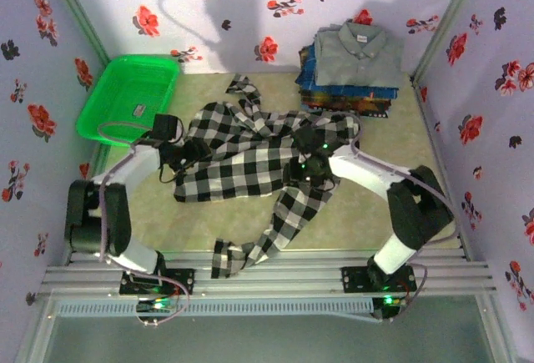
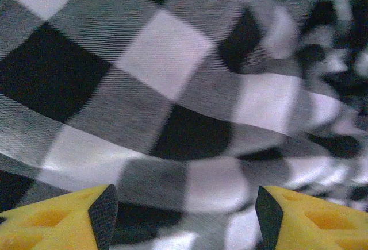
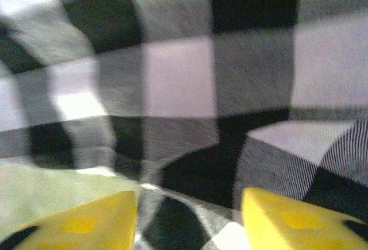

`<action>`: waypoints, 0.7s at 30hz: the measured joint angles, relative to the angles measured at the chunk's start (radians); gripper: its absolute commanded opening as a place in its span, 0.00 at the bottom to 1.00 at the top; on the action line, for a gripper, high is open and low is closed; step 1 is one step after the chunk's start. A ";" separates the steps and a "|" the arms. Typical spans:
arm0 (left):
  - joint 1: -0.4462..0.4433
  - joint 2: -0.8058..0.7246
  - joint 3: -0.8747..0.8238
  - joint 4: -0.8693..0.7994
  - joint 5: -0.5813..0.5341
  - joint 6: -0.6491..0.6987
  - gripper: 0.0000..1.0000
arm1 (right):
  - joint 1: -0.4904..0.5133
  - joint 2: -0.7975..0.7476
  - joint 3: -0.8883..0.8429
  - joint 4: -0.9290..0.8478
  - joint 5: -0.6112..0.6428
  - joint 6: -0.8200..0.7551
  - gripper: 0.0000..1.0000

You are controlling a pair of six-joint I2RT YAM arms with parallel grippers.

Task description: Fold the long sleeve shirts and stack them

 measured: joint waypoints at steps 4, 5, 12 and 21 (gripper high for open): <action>0.000 0.054 -0.018 0.016 -0.078 -0.006 0.77 | -0.003 -0.006 -0.095 -0.020 0.082 0.070 0.42; 0.001 0.054 -0.033 0.024 -0.095 -0.008 0.77 | -0.003 -0.017 -0.124 -0.026 0.101 0.086 0.42; 0.004 0.005 -0.172 0.139 -0.153 -0.034 0.84 | 0.007 -0.145 -0.291 -0.063 0.179 0.190 0.36; 0.006 -0.262 -0.370 0.085 -0.196 -0.118 0.89 | 0.086 -0.334 -0.369 -0.221 0.212 0.324 0.46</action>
